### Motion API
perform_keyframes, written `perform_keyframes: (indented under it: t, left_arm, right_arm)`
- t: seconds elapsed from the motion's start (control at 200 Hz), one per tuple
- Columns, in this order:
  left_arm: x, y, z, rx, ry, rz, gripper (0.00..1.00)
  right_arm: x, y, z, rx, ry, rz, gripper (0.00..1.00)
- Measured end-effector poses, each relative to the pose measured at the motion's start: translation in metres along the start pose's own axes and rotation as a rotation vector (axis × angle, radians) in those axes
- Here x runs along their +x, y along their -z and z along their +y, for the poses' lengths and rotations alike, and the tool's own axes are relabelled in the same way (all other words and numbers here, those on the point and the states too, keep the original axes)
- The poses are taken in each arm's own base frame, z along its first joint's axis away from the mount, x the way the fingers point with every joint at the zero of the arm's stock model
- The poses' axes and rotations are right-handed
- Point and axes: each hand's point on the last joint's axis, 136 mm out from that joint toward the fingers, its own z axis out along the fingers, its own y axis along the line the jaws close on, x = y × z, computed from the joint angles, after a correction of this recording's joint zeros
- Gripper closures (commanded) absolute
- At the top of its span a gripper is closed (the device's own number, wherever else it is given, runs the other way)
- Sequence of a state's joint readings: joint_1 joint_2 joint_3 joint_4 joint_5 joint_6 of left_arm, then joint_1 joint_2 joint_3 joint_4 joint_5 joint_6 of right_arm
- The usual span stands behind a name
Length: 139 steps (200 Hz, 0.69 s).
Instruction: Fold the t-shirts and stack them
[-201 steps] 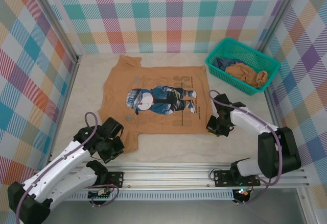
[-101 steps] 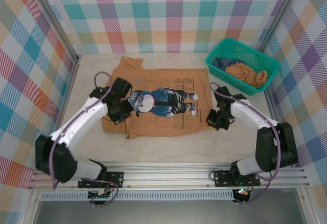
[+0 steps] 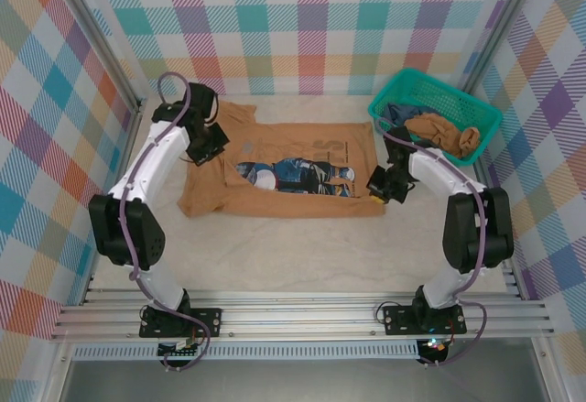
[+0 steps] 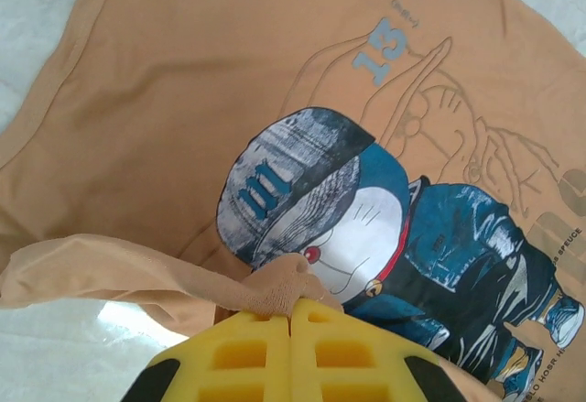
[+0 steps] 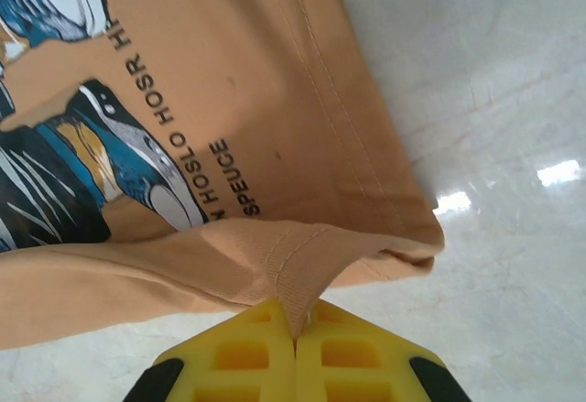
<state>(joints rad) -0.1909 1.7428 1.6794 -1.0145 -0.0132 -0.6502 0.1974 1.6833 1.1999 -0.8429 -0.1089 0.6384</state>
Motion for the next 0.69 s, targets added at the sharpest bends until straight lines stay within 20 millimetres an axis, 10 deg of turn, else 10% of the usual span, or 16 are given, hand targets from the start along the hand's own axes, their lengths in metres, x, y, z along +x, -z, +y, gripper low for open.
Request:
perform_keyframes:
  t: [0.695]
  left_arm:
    - [-0.042, -0.008, 0.009, -0.136, -0.062, -0.098, 1.00]
  right_arm:
    - [-0.051, -0.016, 0.019, 0.045, 0.011, -0.035, 1.00]
